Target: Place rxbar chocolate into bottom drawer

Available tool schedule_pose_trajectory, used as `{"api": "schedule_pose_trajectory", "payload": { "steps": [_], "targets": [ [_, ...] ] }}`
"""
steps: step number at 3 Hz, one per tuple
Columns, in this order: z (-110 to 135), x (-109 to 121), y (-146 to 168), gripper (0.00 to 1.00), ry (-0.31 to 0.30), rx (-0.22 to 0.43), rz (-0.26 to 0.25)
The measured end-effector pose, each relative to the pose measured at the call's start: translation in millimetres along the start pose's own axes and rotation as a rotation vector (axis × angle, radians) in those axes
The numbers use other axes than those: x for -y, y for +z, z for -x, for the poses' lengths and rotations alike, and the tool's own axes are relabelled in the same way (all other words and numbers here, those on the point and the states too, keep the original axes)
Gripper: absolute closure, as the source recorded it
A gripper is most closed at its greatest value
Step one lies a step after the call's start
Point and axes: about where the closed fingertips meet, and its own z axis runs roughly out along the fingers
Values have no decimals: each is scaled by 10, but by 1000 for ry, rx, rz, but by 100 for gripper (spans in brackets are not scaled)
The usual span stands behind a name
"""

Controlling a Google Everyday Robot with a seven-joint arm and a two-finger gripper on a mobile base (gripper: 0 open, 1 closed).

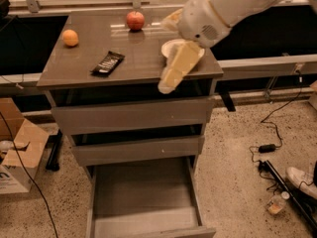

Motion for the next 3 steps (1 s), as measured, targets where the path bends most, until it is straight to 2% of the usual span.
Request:
{"api": "schedule_pose_trajectory", "payload": {
  "steps": [1, 3],
  "targets": [
    [81, 280, 294, 0, -8, 70, -23],
    [265, 934, 1068, 0, 8, 244, -5]
  ]
}}
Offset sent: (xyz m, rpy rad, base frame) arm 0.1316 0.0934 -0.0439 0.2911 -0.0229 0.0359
